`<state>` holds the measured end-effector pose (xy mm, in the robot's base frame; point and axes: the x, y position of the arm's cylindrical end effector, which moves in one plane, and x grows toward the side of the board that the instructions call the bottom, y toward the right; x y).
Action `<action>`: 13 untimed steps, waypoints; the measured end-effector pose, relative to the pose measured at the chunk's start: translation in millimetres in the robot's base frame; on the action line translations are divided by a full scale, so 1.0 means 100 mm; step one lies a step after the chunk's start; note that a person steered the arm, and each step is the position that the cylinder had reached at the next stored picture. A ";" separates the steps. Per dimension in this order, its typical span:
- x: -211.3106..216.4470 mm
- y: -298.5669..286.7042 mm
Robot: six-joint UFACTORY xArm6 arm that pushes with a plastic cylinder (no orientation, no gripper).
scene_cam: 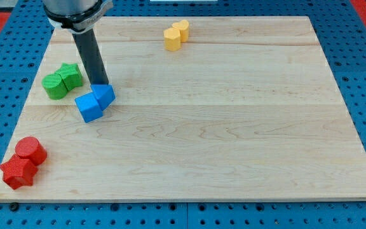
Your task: Point your arm closer to the blue cube and blue triangle
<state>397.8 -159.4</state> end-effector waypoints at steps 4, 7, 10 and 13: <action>0.21 1.20; 1.01 0.79; 1.04 -0.12; 0.81 0.04</action>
<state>479.3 -154.9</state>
